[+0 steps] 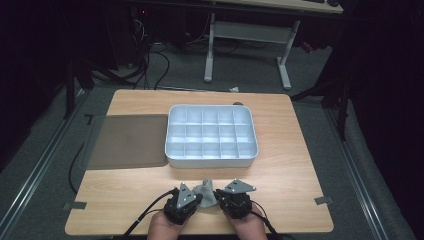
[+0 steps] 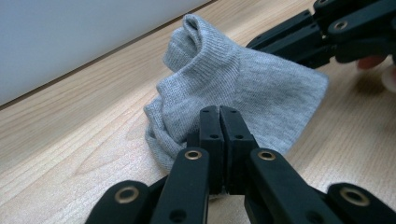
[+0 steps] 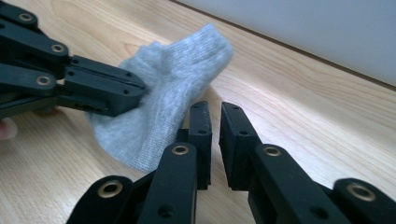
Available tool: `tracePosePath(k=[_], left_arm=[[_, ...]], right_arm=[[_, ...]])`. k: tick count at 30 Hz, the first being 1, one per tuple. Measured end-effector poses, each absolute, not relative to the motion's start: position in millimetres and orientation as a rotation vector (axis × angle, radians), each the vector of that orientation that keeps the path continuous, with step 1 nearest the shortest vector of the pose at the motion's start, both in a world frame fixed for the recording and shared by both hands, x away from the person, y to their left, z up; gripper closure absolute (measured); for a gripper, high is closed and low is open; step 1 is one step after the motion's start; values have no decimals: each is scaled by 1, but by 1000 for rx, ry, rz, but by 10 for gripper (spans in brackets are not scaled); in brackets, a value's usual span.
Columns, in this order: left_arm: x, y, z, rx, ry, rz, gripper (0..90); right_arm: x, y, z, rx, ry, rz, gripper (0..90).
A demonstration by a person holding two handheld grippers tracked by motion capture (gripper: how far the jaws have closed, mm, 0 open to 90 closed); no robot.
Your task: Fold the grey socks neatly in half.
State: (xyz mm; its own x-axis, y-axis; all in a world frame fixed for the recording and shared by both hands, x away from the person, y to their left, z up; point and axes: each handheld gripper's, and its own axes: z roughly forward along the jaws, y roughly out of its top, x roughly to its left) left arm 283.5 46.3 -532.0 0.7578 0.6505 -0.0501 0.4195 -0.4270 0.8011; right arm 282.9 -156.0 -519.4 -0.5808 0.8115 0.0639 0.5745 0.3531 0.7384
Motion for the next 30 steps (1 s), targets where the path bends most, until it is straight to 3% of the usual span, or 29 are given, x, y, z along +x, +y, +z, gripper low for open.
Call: tracePosePath(k=[13,30], left_arm=[[283,46,-532,2084,800,345,884],[287,57,-523,1995,843,289,852]], right_arm=[[273,-130,-506,1089,2334,1139,900],[278,-144,-511,1152,2310,1127,890]])
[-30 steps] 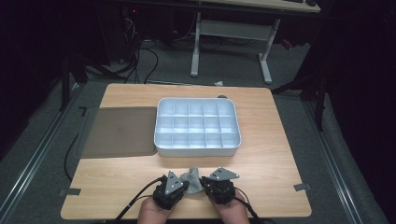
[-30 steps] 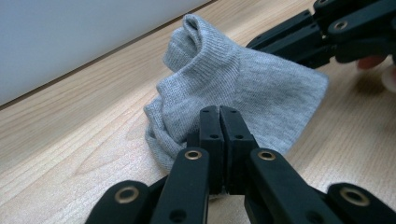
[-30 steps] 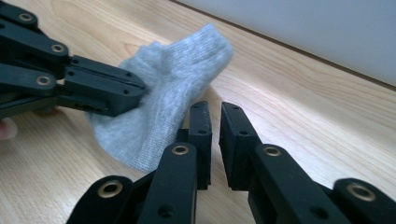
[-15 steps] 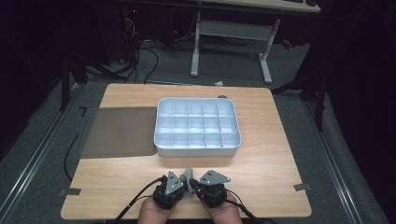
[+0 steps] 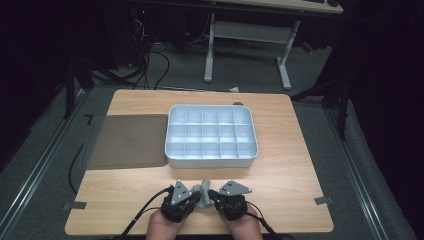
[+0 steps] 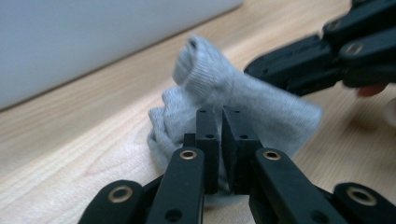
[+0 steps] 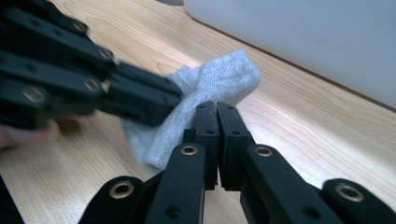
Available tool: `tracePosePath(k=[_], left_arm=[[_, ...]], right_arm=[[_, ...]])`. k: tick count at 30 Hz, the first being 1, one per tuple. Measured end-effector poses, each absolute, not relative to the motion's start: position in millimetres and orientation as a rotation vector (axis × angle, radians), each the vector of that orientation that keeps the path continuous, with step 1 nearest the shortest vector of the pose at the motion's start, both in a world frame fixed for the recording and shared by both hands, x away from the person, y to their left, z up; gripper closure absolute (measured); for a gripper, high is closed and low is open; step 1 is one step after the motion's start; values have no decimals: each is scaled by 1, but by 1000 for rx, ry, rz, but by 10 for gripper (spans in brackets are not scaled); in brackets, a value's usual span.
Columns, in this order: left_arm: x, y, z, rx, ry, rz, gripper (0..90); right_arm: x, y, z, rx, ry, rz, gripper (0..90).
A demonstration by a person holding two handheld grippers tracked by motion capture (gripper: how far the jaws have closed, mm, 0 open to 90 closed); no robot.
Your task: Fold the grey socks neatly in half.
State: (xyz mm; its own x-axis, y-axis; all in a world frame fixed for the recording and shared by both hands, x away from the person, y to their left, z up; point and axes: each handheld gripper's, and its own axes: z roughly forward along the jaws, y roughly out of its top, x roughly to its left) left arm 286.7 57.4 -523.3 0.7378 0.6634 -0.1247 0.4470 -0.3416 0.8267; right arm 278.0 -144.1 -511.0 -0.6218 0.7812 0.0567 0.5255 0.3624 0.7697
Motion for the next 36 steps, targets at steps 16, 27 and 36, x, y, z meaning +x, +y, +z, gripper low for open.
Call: tracePosePath(k=[16,27,36], left_arm=[[298,95,-529,2025,982,323,830],[292,80,-533,2068,933,278,817],[287,67,-533,2086,892,270,802]], right_arm=[[277,-147,-514,1158,2316,1123,867],[276,-148,-514,1166,2322,1122,858],[274,-147,-509,1152,2318,1134,849]])
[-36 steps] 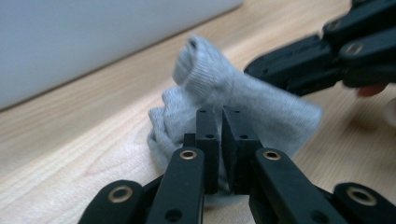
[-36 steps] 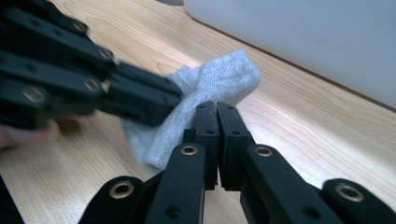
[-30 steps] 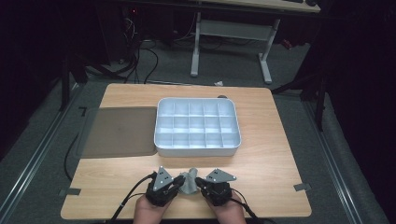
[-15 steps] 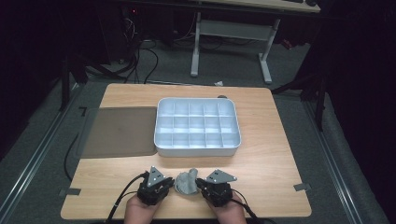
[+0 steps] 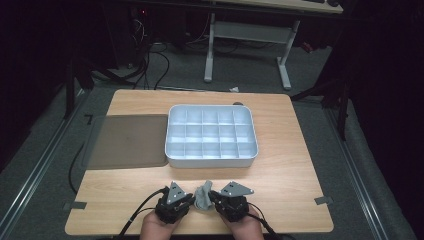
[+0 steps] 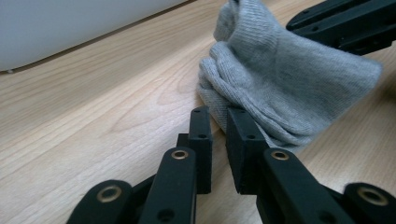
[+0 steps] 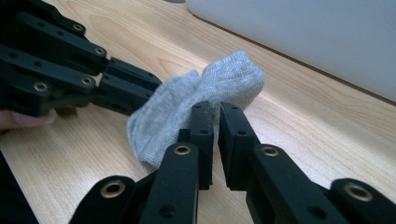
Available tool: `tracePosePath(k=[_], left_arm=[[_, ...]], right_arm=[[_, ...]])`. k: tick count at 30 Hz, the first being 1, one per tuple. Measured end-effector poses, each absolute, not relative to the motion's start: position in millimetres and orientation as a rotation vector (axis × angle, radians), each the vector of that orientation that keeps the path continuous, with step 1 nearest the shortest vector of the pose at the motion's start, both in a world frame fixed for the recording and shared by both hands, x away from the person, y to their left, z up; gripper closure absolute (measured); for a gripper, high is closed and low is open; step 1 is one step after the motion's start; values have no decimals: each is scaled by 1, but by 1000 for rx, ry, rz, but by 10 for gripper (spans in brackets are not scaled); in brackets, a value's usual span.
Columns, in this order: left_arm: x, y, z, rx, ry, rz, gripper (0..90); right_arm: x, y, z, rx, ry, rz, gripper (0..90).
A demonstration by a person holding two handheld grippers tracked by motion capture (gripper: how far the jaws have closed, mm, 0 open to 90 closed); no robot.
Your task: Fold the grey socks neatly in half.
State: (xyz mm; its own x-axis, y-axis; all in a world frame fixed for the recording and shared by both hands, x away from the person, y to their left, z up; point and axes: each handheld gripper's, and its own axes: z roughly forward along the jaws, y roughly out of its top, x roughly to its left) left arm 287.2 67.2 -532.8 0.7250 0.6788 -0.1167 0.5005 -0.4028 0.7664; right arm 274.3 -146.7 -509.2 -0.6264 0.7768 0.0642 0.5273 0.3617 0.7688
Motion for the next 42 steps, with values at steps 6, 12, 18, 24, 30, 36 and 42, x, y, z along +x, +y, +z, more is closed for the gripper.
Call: tracePosePath(k=[6,12,18,24,30,36,42], left_arm=[[287,62,-533,2080,885,265,794],[287,55,-531,2087,868,278,794],[292,47,-530,2079,859,288,794],[294,41,-528,2083,846,306,797],[293,41,-529,2096,838,306,801],[292,40,-530,2107,831,303,806],[292,39,-530,2116,830,304,807]], right_arm=[[275,-148,-509,1155,2316,1136,848],[275,-147,-509,1153,2312,1137,848],[281,-151,-508,1171,2296,1131,846],[285,-151,-506,1176,2290,1125,846],[285,-148,-504,1159,2294,1127,844],[283,-144,-504,1152,2300,1132,842],[283,-142,-502,1143,2305,1134,841]])
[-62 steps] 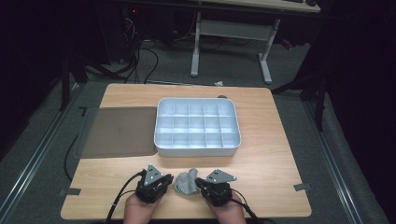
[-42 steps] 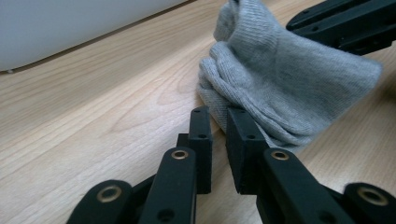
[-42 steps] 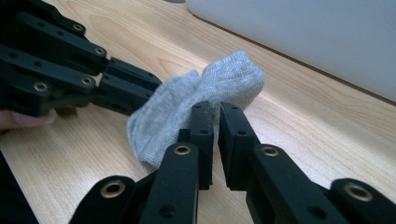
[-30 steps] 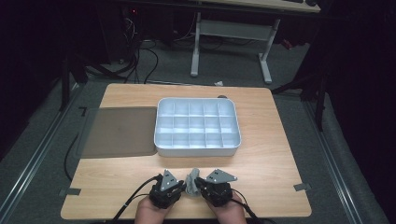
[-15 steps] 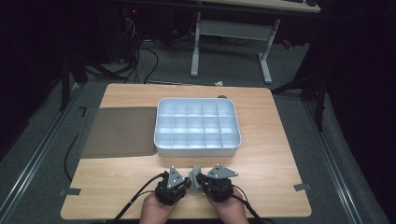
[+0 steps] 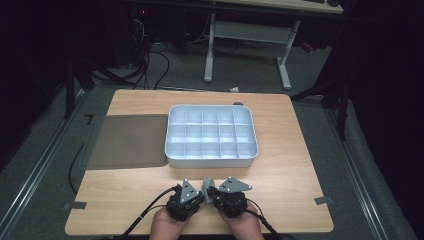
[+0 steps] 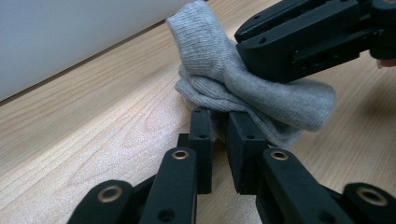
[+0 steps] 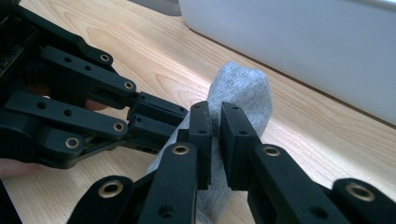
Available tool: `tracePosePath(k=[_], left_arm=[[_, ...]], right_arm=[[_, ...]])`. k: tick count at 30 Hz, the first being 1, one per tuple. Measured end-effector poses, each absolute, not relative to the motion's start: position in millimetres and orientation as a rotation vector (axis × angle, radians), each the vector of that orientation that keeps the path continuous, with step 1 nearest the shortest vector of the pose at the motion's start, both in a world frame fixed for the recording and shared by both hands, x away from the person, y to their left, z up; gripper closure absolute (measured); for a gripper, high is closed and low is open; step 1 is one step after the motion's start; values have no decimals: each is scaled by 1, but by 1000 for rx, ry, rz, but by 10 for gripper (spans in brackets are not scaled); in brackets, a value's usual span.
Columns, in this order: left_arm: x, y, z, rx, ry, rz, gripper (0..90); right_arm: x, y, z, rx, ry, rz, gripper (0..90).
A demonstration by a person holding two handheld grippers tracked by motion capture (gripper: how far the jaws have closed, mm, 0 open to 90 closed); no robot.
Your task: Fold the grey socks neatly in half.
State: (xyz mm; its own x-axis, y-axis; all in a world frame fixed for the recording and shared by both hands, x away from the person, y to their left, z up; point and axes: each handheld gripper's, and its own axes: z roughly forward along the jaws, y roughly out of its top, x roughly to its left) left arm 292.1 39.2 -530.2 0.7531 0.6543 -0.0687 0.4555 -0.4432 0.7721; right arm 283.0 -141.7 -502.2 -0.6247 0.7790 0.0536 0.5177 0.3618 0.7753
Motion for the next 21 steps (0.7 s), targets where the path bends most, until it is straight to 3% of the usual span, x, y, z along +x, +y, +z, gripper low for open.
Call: tracePosePath(k=[8,15,21], left_arm=[[292,38,-532,2149,827,322,812],[291,39,-531,2153,829,325,815],[293,54,-529,2117,852,306,749]], right_arm=[[281,-137,-508,1133,2326,1131,900],[280,-137,-515,1126,2338,1110,900],[281,-136,-517,1110,2364,1096,900]])
